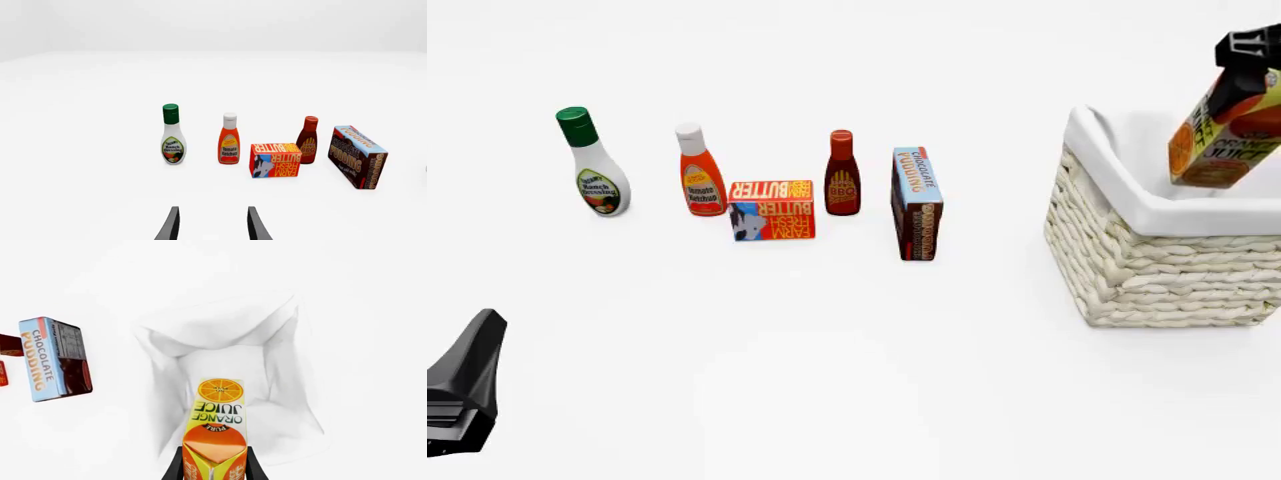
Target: Pick the orange juice and place it in the basket.
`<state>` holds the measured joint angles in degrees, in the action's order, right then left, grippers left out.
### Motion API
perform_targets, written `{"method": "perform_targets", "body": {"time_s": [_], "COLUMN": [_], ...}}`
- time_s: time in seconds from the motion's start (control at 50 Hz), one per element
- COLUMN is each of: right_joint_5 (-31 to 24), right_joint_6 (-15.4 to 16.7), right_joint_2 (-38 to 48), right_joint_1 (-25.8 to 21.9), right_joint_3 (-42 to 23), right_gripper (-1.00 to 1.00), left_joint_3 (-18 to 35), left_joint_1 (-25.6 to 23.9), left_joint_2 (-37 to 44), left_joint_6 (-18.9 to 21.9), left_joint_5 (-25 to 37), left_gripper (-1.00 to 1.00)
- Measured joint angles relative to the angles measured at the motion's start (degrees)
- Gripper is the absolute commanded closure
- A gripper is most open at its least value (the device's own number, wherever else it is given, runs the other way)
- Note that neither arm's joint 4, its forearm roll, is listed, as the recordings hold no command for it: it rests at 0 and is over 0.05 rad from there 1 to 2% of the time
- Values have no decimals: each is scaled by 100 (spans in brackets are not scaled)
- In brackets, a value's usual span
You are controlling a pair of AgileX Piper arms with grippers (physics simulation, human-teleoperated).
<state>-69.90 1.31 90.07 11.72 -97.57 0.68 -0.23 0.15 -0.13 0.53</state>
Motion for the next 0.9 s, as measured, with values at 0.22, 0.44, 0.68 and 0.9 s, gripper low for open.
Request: {"method": "perform_targets", "body": {"time_s": [0.22,0.44,0.68,0.9], "right_joint_5": [0,0,0,0], "right_joint_6": [8,4,-23,-83], "right_joint_2": [180,367,506,640], "right_joint_1": [94,165,218,282], "right_joint_3": [-89,-180,-233,-290], "right_gripper": [100,100,100,100], "left_joint_3": [0,0,0,0], "left_joint_1": [0,0,0,0], "left_joint_2": [0,0,0,0], "left_joint_6": [0,0,0,0], "left_joint_5": [0,0,0,0], "left_gripper": [-100,-100,-100,-100]}}
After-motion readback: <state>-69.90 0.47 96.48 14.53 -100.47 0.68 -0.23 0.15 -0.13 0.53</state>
